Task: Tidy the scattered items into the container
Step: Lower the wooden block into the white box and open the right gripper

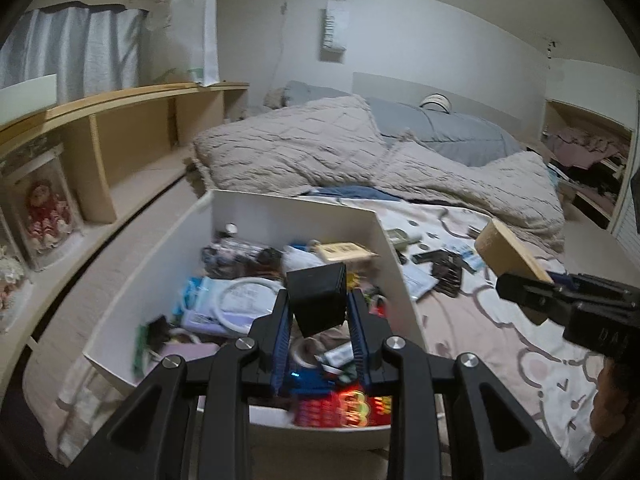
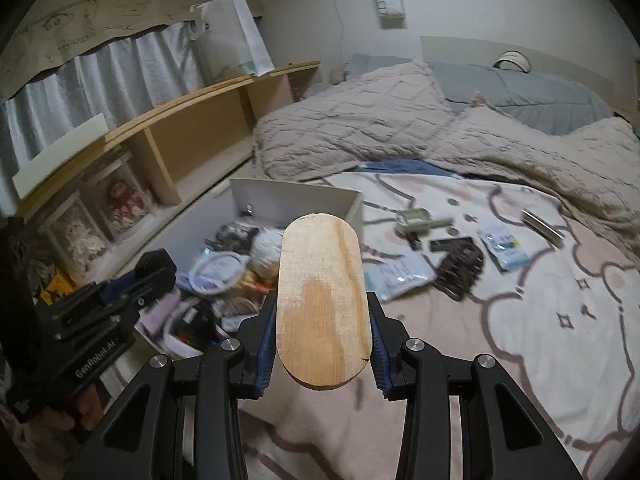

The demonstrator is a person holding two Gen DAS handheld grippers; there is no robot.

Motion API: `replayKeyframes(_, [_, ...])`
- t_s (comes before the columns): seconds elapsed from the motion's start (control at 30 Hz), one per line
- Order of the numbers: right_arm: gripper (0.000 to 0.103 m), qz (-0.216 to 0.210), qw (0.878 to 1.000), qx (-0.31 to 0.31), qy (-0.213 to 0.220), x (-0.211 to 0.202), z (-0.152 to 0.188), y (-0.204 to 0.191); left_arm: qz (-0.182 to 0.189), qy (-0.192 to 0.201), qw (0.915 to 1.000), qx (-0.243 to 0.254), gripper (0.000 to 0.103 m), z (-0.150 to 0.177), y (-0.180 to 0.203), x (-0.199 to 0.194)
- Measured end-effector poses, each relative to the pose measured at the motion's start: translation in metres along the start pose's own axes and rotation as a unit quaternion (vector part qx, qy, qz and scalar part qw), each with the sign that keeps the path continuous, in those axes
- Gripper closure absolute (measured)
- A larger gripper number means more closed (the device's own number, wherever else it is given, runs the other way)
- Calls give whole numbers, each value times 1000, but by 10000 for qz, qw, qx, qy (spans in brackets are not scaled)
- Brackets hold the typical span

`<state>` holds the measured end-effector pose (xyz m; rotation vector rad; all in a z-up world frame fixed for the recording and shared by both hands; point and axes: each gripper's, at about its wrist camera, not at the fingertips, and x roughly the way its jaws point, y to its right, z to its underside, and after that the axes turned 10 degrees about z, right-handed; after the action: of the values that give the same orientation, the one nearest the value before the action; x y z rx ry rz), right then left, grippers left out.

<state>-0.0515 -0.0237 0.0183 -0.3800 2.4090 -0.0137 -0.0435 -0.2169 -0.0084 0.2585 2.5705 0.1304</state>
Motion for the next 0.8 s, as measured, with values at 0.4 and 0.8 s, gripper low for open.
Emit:
replayKeyframes(0.4, [62,-85,9980,-604,-135,17,-63,-44,-232,-52,9995,-194,76,-21,-48,-3])
replayKeyframes(0.8, [62,189,9860,-1512,-673,64,-100,-77,-403,-385,9972,-505,76,-26,-77,1])
